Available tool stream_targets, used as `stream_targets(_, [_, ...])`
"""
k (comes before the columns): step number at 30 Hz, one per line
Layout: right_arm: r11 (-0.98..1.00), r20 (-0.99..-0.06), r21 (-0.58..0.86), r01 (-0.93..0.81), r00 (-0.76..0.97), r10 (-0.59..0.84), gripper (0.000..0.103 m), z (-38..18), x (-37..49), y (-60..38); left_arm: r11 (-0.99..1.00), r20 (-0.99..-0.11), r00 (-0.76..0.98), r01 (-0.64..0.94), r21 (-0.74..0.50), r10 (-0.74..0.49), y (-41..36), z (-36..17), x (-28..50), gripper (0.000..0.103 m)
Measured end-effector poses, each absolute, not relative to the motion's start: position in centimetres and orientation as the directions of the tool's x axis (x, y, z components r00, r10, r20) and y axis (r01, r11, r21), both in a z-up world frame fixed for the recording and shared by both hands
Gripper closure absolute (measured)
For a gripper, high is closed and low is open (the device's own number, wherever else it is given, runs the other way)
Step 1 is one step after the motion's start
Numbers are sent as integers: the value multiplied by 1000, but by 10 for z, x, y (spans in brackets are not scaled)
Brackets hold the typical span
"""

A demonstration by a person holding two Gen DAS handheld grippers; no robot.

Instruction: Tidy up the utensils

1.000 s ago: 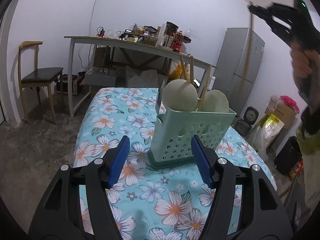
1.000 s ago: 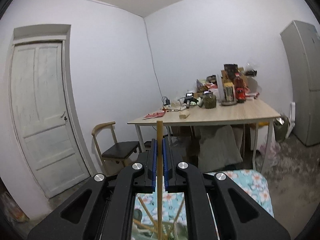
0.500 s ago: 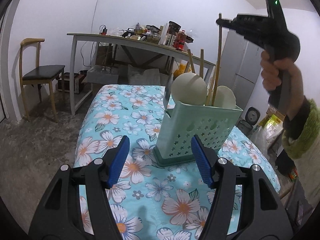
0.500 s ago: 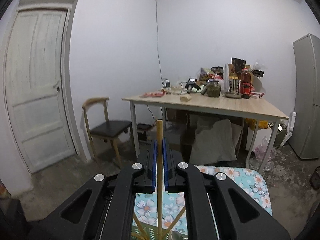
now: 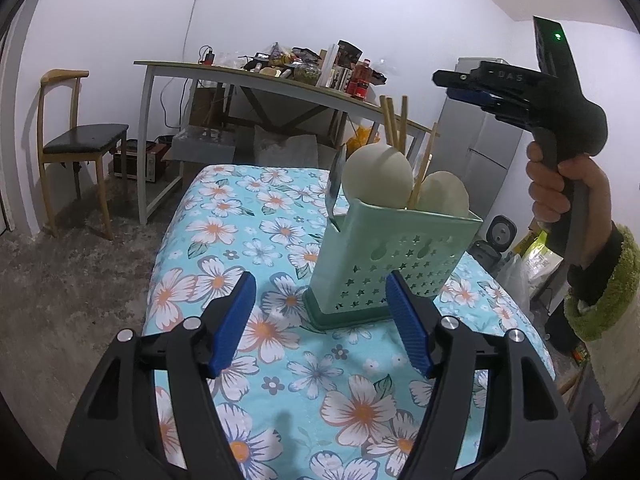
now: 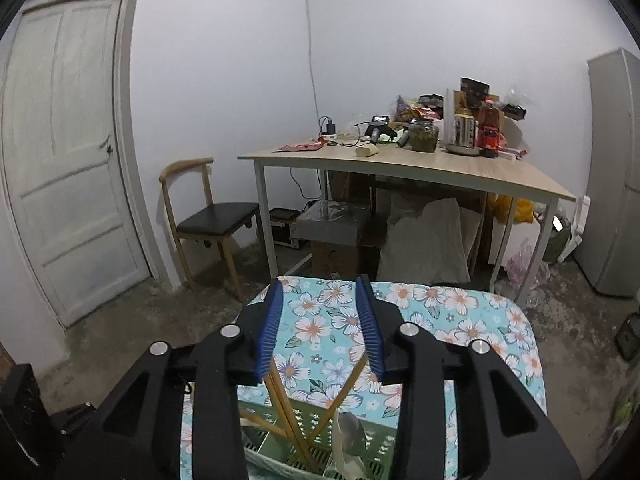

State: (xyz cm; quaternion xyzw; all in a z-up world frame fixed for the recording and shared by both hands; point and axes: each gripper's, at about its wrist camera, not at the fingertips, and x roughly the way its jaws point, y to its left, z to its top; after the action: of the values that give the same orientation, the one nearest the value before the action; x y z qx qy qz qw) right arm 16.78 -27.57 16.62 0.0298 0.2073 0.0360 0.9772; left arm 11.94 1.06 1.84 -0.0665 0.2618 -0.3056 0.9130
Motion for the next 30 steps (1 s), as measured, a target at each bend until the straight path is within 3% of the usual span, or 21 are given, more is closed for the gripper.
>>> stream_targets(10, [966,-429,254,35,900,80,59,145,113,-318,797,-448,662,533,-283,-601,7,20,116,37])
stream_targets(14, [928,-467,354,118,882,66,57,112,80,-340,797,-468,649,540,-271,-599,3,21,118,36])
stream_targets(17, [886,-511,425,184,857,67,49,80,59,-352,794,-489,635,551,-255,-598,-1,20,120,36])
stream_targets(23, [799,-602,532,280,788,125,49,6,25,-358,785,-549,593,581,-215,-589,-16,15,119,35])
stream_targets(30, [761,-625,579,292,759,183,49,-31,11,-357,735,-617,495,644,-212,-612,-39,1,104,35])
